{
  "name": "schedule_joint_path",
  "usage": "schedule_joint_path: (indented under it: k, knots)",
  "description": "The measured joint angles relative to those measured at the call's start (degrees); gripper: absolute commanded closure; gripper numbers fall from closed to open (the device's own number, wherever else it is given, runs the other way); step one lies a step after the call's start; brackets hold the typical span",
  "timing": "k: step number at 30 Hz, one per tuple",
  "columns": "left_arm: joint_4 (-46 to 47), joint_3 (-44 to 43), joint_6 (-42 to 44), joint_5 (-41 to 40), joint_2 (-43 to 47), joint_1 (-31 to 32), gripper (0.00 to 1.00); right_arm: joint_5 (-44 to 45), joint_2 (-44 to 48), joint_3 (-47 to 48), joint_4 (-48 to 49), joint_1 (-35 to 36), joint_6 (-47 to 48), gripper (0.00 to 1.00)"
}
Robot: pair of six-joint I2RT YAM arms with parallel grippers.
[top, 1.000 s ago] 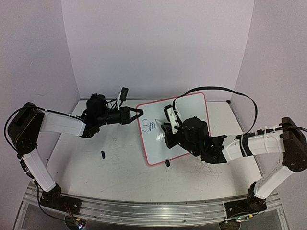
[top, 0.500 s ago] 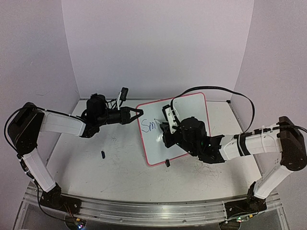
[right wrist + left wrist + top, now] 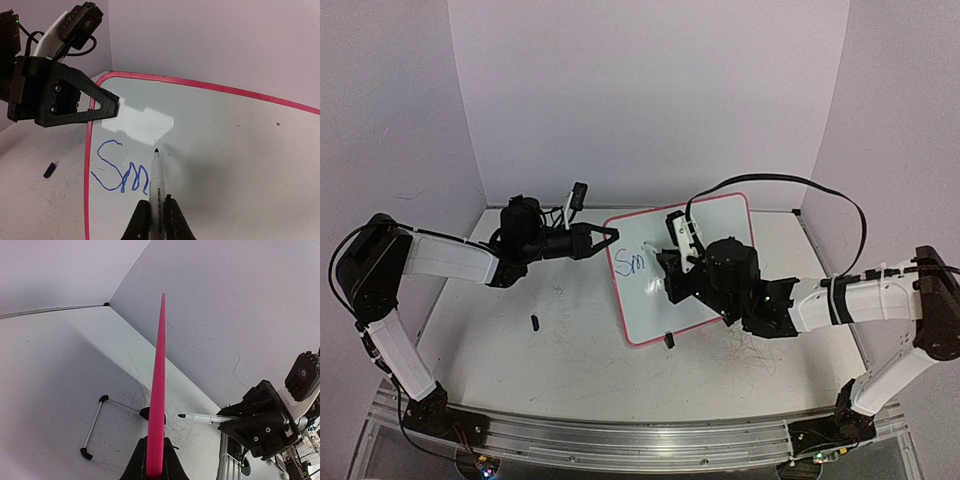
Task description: Write a sentence on the whiteboard
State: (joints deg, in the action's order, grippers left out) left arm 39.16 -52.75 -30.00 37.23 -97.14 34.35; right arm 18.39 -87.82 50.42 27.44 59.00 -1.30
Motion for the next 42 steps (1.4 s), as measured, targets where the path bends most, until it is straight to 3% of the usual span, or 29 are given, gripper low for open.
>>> schedule_joint_path:
  k: [42]
  knots:
    - [-0.02,0.0,0.0,0.0,0.0,0.0,1.0,0.38,-2.11,-0.82,-1.18,-0.11,-0.88,1.0]
